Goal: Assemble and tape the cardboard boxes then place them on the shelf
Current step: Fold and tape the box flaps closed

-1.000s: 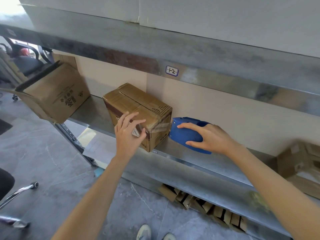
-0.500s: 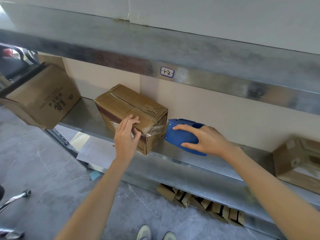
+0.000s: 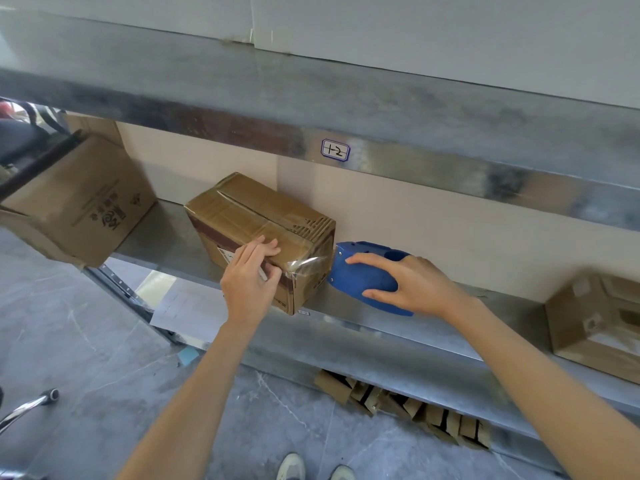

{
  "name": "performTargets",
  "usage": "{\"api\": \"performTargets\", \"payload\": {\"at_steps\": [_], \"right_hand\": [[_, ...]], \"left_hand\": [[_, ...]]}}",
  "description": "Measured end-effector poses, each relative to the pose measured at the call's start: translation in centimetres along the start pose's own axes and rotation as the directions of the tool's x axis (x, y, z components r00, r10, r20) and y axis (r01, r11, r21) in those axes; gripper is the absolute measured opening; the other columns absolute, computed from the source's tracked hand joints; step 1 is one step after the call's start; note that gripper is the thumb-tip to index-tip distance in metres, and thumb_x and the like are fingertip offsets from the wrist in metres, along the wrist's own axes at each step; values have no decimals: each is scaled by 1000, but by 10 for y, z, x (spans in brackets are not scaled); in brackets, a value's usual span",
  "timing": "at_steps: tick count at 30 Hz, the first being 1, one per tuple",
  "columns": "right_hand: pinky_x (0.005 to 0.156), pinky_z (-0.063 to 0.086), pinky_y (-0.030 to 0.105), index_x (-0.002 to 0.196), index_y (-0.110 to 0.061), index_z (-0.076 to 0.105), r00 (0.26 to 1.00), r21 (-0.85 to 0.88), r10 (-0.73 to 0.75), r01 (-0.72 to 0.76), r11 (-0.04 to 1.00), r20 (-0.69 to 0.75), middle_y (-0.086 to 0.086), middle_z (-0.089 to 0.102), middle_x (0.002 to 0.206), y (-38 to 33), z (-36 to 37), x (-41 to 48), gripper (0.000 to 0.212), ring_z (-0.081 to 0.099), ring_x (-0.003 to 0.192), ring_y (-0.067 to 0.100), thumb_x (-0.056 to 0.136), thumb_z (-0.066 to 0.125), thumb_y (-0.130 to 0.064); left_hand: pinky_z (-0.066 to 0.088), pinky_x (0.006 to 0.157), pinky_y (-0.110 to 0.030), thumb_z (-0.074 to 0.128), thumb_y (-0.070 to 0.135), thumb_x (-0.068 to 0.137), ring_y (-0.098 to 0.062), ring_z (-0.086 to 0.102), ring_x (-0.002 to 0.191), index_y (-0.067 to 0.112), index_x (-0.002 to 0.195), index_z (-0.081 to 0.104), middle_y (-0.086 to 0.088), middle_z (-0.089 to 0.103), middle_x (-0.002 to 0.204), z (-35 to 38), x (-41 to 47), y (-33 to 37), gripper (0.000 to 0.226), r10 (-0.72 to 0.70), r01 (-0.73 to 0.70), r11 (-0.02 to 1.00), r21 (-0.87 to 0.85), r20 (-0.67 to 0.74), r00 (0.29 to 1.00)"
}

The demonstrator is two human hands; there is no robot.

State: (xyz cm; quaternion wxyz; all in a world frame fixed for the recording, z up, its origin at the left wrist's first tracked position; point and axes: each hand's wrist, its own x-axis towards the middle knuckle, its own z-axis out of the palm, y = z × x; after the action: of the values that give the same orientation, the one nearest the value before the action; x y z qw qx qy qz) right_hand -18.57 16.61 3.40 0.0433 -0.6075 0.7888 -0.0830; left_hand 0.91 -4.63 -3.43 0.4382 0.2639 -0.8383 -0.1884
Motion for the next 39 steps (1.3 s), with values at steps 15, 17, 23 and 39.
{"api": "performTargets", "payload": {"at_steps": [15, 17, 23, 39], "right_hand": [[54, 45, 30, 139, -63, 18, 999, -55, -14, 16, 998, 31, -13, 38, 55, 0, -5, 6, 59, 42, 50, 6, 92, 54, -55], [55, 46, 30, 138, -65, 15, 999, -67, -17, 19, 998, 34, -12, 40, 56, 1, -7, 7, 60, 44, 51, 7, 92, 53, -57], [50, 34, 20, 139, -65, 15, 999, -127, -44, 47, 991, 21, -15, 38, 55, 0, -15, 10, 61, 42, 52, 4, 92, 53, -57], [57, 46, 39, 147, -58, -3, 933, -153, -323, 346, 926, 155, 0, 39, 59, -65, -16, 47, 63, 47, 55, 19, 100, 38, -52]], "left_hand": [[47, 104, -43, 69, 24, 74, -25, 34, 143, 3, 122, 50, -9, 50, 135, 7, -20, -6, 56, 113, -111, 994, -24, 159, 981], [44, 108, -42, 70, 35, 78, -26, 32, 145, 4, 123, 50, -9, 49, 135, 9, -20, -4, 59, 106, -102, 994, -29, 154, 982], [49, 102, -40, 82, 42, 76, -22, 37, 141, 10, 118, 53, -5, 54, 133, 8, -16, -1, 61, 40, -41, 999, 5, 131, 991], [35, 111, -31, 85, 10, 74, -7, 18, 150, 22, 122, 46, 17, 45, 145, -72, -15, -58, 62, -22, 61, 988, -142, 262, 965]]}}
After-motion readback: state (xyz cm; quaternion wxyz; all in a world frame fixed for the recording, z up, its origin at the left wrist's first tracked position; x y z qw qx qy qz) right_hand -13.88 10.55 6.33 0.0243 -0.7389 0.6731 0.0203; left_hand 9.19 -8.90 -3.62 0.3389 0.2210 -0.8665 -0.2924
